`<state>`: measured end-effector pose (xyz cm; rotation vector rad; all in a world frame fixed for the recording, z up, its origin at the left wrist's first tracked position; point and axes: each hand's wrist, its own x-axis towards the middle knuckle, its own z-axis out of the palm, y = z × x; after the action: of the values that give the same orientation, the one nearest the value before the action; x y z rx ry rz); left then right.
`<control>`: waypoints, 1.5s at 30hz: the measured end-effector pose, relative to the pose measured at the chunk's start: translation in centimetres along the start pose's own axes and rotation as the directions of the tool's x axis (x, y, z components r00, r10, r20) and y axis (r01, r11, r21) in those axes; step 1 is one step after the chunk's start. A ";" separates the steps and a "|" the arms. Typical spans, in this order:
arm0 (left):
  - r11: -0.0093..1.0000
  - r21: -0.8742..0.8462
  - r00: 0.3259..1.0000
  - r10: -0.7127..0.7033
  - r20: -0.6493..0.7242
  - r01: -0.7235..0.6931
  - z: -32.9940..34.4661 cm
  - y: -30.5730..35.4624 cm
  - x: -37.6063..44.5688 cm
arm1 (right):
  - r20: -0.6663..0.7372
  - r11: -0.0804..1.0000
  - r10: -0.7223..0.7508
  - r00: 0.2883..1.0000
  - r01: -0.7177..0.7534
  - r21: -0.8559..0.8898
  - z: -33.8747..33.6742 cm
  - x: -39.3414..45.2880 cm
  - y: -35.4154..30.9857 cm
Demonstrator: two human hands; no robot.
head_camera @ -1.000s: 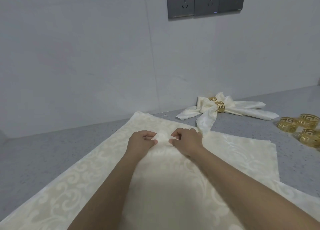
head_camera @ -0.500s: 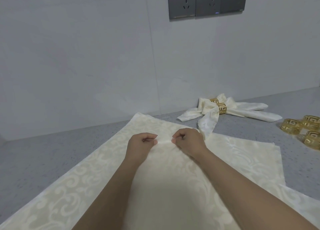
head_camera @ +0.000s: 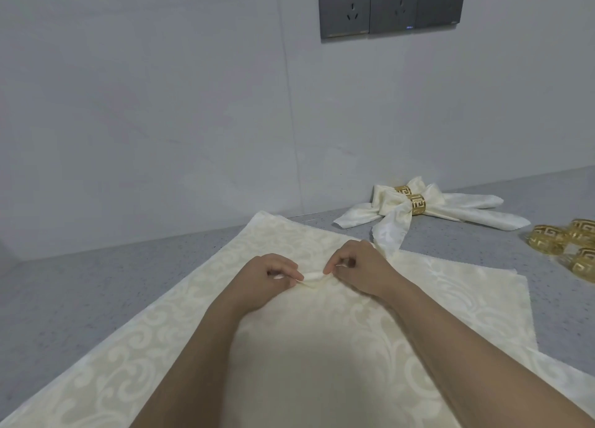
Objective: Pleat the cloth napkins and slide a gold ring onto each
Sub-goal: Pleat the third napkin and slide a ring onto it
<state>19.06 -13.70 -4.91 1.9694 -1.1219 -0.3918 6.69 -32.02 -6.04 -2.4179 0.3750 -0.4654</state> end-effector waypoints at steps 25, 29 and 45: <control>0.960 0.274 0.998 -0.042 -0.057 0.056 1.6 2.7 0.3 | 0.064 0.965 0.007 0.998 0.010 -0.262 0.0 -0.4 -3.2; 0.917 0.397 0.994 0.076 -0.077 -0.040 1.9 3.4 -1.1 | 0.026 0.944 -0.112 0.993 0.114 -0.311 -0.2 -1.9 -3.8; 0.964 0.263 0.996 0.060 -0.067 -0.041 2.2 3.2 -5.6 | 0.017 0.978 -0.104 0.994 0.105 -0.182 -0.2 -6.4 -3.3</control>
<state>12.77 -11.03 -4.44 2.1588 -1.2240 -0.1464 1.34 -27.20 -5.34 -2.6266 0.2993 -0.4871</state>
